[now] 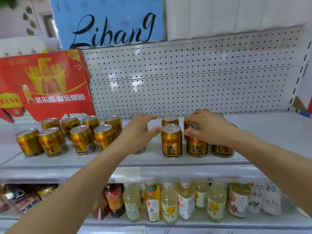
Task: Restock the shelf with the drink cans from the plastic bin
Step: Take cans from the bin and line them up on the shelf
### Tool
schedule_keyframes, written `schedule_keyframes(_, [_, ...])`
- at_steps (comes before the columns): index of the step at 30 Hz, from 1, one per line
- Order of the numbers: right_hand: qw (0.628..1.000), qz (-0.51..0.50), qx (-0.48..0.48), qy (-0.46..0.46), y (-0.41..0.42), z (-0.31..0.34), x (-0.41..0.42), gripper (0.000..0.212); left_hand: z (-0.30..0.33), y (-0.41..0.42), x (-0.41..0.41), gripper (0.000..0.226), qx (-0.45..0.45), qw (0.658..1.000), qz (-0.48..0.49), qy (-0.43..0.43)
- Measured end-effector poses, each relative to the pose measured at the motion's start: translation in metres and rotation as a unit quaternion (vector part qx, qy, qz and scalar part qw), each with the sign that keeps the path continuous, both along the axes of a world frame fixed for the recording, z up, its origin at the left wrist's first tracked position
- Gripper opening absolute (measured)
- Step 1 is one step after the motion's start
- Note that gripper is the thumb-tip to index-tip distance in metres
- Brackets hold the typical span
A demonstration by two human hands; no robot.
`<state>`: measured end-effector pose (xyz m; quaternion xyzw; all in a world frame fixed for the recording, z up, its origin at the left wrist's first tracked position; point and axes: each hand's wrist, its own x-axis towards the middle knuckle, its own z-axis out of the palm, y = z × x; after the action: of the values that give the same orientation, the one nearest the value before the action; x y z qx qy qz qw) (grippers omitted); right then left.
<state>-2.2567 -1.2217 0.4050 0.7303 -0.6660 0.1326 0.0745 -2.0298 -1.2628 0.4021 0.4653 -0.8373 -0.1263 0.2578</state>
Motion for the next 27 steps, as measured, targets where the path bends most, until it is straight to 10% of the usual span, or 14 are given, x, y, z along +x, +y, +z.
schedule_keyframes(15, [0.989, -0.047, 0.132, -0.038, -0.101, 0.037, 0.063, 0.051, 0.037, -0.161, 0.052, 0.062, 0.109, 0.979, -0.059, -0.160])
schedule_keyframes(27, [0.987, -0.073, 0.126, -0.062, -0.105, 0.026, 0.068, 0.048, 0.020, -0.175, 0.015, 0.063, 0.128, 0.974, -0.131, -0.132])
